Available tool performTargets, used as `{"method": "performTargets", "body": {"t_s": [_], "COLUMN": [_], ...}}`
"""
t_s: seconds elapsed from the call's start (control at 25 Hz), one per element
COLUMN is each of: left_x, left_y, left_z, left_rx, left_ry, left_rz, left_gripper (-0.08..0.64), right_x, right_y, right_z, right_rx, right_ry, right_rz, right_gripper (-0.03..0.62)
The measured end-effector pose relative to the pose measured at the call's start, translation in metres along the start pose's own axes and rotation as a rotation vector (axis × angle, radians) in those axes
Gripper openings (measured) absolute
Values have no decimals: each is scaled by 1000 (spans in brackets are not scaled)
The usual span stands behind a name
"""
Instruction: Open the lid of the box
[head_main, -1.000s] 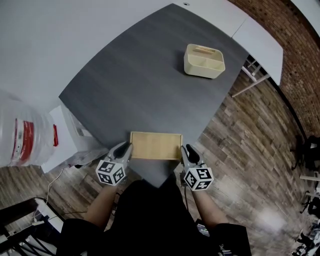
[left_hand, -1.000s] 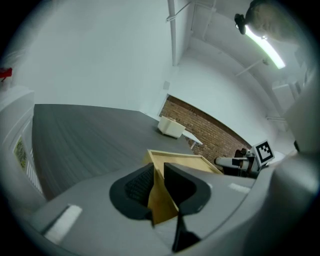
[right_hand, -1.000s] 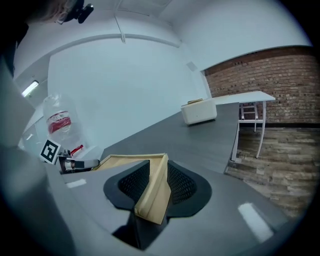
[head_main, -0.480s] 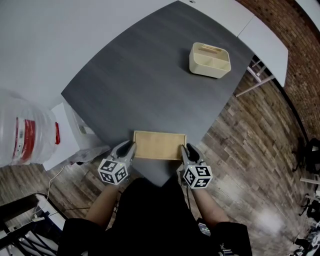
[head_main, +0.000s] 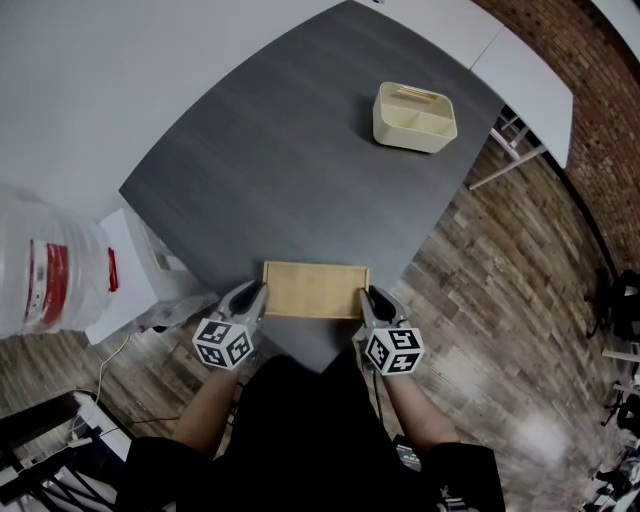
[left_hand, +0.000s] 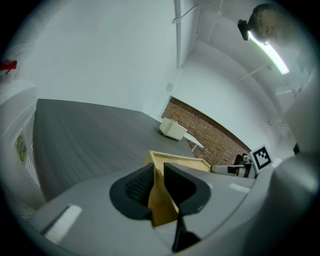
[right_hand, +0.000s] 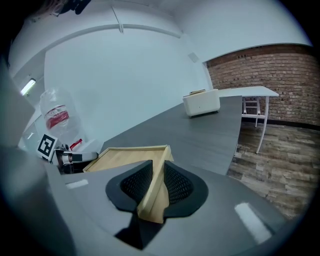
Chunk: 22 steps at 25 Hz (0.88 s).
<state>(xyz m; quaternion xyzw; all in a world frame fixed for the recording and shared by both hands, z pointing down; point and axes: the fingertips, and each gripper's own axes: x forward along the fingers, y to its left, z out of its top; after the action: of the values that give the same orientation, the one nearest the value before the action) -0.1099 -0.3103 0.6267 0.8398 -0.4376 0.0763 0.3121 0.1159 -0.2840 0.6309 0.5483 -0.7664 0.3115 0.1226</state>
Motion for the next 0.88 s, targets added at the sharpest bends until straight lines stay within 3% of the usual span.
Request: {"method": "performTargets", "body": {"t_s": [0.88], "left_x": [1], "left_y": [5], "left_z": [0], "left_rx": [-23], "left_ry": [13], "left_rz": [13], "left_gripper": [63], "right_x": [-10], "right_y": [-30], "right_z": [1], "right_rx": [86], "right_ry": [-11], "right_rz": [-25], "right_gripper": [67]}}
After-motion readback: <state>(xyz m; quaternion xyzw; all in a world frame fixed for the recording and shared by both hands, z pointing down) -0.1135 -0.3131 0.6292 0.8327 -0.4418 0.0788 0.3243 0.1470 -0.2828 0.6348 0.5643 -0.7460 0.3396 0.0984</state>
